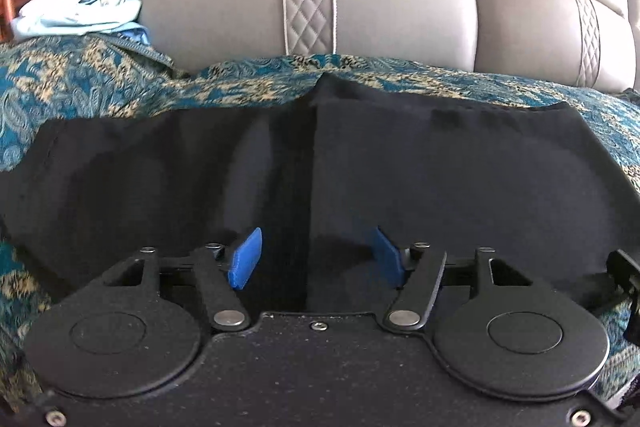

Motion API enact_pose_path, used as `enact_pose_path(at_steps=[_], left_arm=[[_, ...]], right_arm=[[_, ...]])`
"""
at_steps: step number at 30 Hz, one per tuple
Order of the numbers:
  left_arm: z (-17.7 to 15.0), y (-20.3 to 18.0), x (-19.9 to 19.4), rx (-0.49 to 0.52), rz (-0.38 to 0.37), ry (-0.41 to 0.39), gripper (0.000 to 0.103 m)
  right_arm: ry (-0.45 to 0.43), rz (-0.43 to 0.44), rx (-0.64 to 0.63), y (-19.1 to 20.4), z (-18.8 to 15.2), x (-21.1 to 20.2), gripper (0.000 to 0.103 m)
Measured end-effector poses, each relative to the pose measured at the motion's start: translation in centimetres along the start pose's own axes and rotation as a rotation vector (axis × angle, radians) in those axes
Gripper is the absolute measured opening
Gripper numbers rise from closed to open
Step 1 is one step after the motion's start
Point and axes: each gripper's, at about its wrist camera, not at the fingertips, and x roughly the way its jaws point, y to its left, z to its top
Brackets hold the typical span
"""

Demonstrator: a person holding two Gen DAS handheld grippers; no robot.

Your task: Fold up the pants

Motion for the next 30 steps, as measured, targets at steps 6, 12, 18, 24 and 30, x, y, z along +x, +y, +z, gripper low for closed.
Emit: enact_pose_path(at_steps=[6, 12, 18, 24, 30], left_arm=[[-1.6, 1.0, -1.0, 0.021, 0.009, -0.023, 0.069], [-2.5, 1.8, -1.4, 0.042, 0.008, -0.045, 0.080], [-3.0, 2.5, -1.5, 0.026, -0.020, -0.059, 0.081], [-3.4, 3.4, -1.2, -0.008, -0.040, -0.068, 0.088], [-3.5, 3.6, -1.1, -0.005, -0.048, -0.078, 0.090]], right_arm=[[0.042, 0.002, -0.031, 1.4, 1.4, 0.1, 0.103], [0.031, 0.030, -0.048, 3.0, 3.4, -0.1, 0.103], [-0.002, 0.019, -0.113, 5.1, 4.7, -0.1, 0.103], [-0.053, 0.096, -0.162, 6.7, 4.8, -0.7, 0.103], [-0.023, 0.136, -0.180, 8.3, 4.8, 0.5, 0.103]])
